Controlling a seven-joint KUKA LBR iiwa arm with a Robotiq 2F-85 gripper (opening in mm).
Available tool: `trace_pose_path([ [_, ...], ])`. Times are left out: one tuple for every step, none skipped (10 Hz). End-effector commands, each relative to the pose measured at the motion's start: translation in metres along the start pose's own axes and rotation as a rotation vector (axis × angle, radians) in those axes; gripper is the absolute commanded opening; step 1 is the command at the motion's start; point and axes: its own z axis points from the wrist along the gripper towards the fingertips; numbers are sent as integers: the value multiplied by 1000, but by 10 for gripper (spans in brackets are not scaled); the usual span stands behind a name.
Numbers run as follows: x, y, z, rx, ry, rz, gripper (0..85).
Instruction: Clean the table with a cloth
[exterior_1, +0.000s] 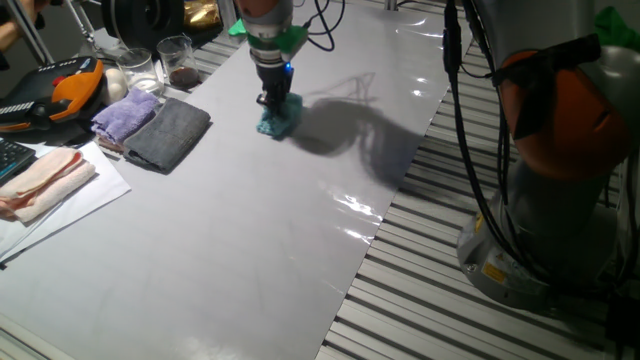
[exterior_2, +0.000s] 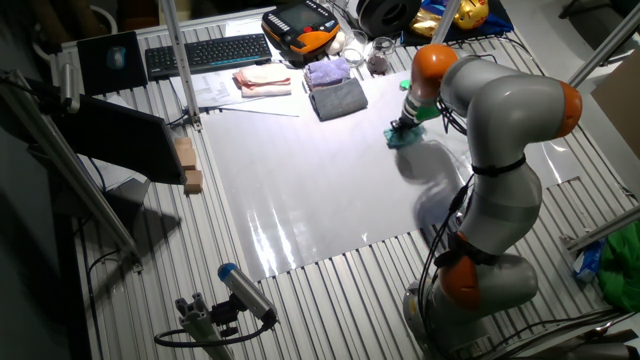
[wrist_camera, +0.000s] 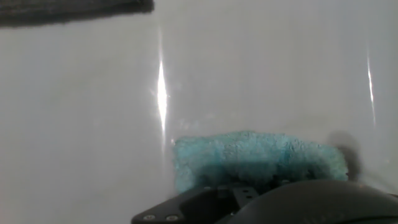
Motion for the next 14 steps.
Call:
trace_pose_path([
  [-3, 4, 2, -11, -2, 6, 0],
  [-7, 12, 5, -23, 0, 19, 0],
  [-9, 23, 6, -38, 4, 42, 0],
  [-5, 35, 7, -67, 9, 81, 0],
  [2, 49, 6, -76, 9, 115, 0],
  [8, 62, 2, -69, 13, 134, 0],
  [13, 72, -4, -64, 22, 147, 0],
  [19, 79, -11, -55, 32, 152, 0],
  [23, 85, -17, -51, 44, 157, 0],
  [30, 91, -20, -46, 50, 161, 0],
  [37, 96, -22, -44, 53, 169, 0],
  [45, 102, -22, -46, 58, 178, 0],
  [57, 109, -22, -49, 60, 181, 0],
  [65, 111, -21, -47, 63, 175, 0],
])
